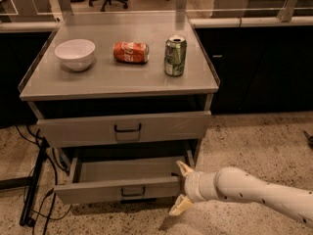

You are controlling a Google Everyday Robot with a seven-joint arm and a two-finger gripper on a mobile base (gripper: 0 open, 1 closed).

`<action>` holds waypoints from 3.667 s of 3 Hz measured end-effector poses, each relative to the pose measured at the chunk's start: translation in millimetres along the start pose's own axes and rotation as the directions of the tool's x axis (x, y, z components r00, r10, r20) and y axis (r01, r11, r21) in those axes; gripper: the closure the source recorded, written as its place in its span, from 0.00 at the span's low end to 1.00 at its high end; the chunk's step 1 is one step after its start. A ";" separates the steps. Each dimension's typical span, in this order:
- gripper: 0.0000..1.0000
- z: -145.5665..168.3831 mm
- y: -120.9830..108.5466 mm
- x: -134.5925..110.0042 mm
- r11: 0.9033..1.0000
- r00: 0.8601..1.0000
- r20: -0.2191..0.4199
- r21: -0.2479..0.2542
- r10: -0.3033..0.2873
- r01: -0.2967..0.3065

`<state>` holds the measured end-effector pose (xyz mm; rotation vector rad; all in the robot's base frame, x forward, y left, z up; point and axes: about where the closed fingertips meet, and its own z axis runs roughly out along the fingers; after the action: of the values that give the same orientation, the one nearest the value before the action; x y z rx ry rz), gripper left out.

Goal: Open middle drawer

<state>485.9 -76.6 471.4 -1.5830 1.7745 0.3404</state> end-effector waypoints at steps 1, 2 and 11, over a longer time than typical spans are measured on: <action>0.00 34.2 -33.5 -4.8 1.000 1.000 -0.009 -0.003 -0.029 0.029; 0.00 40.9 -30.1 -1.3 1.000 1.000 -0.008 -0.010 -0.026 0.026; 0.82 35.1 -3.0 20.5 1.000 0.999 -0.025 -0.015 0.023 -0.023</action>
Offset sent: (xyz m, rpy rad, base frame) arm 0.0307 0.0063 -0.0072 -0.0150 -0.0104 0.0029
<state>500.8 -70.6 433.9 -1.5848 1.8143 0.3472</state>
